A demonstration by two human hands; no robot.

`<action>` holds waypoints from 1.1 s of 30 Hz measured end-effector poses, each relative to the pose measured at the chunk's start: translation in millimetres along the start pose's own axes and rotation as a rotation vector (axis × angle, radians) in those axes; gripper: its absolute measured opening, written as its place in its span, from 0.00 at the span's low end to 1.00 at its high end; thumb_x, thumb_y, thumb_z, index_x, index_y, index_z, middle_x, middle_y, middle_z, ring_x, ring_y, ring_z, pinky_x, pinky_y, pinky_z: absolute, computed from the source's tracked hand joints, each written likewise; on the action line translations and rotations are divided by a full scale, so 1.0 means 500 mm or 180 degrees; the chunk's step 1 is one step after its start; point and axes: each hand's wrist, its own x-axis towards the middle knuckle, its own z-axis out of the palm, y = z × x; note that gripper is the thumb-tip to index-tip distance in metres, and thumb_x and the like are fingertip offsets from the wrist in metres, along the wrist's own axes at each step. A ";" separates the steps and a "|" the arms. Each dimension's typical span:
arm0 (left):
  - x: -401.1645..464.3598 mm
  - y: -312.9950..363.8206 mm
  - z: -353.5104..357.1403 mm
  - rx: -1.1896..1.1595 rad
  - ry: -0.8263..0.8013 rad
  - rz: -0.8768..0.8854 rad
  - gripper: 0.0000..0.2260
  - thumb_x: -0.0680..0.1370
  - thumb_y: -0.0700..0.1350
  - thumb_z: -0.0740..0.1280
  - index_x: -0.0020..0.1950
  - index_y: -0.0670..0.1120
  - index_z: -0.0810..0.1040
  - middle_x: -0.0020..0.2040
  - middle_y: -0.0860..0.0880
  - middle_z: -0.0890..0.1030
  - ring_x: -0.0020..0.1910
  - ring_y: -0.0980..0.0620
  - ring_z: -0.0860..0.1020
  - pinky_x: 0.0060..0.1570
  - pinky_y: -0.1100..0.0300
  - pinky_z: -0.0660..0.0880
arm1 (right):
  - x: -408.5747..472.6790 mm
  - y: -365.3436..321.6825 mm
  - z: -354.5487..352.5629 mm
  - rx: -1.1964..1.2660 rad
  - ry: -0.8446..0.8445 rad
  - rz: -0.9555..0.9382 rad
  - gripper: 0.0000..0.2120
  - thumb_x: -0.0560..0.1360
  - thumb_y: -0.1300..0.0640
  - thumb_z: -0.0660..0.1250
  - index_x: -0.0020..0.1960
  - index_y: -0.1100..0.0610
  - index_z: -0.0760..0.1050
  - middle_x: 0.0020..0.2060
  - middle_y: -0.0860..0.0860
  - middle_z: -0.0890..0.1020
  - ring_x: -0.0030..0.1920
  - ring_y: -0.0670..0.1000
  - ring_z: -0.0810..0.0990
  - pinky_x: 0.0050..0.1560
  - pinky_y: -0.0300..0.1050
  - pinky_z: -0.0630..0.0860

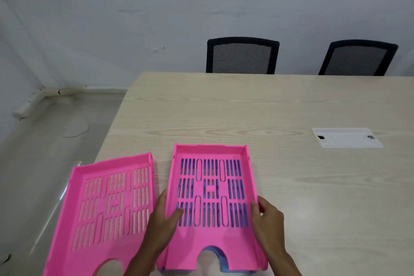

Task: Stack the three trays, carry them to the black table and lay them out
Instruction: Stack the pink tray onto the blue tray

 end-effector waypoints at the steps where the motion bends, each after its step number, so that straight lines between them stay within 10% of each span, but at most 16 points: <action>1: 0.003 0.001 -0.003 -0.0040 0.0017 0.0017 0.33 0.79 0.48 0.67 0.80 0.54 0.53 0.79 0.47 0.60 0.75 0.42 0.64 0.70 0.38 0.62 | -0.001 0.000 0.003 -0.0002 0.0003 0.0014 0.13 0.81 0.59 0.62 0.41 0.55 0.81 0.29 0.51 0.82 0.29 0.50 0.80 0.32 0.43 0.79; 15: 0.004 -0.006 0.003 -0.0042 0.0009 0.0013 0.32 0.79 0.46 0.67 0.79 0.54 0.54 0.76 0.49 0.67 0.72 0.44 0.69 0.68 0.42 0.66 | -0.018 -0.010 0.002 0.0093 -0.0046 -0.0027 0.12 0.82 0.60 0.60 0.47 0.53 0.81 0.32 0.46 0.82 0.31 0.34 0.79 0.31 0.25 0.72; 23: 0.028 0.013 0.016 -0.0131 0.0107 0.0169 0.31 0.79 0.45 0.67 0.79 0.52 0.56 0.76 0.48 0.66 0.73 0.45 0.67 0.69 0.45 0.64 | 0.027 -0.019 0.000 0.0005 -0.0131 -0.0192 0.11 0.83 0.58 0.59 0.54 0.49 0.81 0.37 0.44 0.84 0.36 0.42 0.82 0.33 0.28 0.74; 28: 0.038 0.019 0.003 -0.0189 0.0053 0.0227 0.29 0.79 0.44 0.66 0.78 0.51 0.59 0.70 0.52 0.71 0.69 0.50 0.70 0.68 0.48 0.67 | 0.021 -0.030 0.005 -0.0059 -0.0063 -0.0357 0.17 0.81 0.60 0.60 0.69 0.54 0.75 0.58 0.50 0.84 0.57 0.50 0.83 0.61 0.53 0.81; 33: 0.045 -0.008 -0.033 -0.0275 0.0241 0.0307 0.30 0.78 0.41 0.68 0.78 0.49 0.60 0.77 0.49 0.65 0.75 0.50 0.64 0.74 0.47 0.62 | 0.016 -0.072 0.026 -0.0131 0.0115 -0.0615 0.23 0.79 0.62 0.64 0.74 0.60 0.71 0.71 0.56 0.77 0.71 0.56 0.75 0.73 0.56 0.71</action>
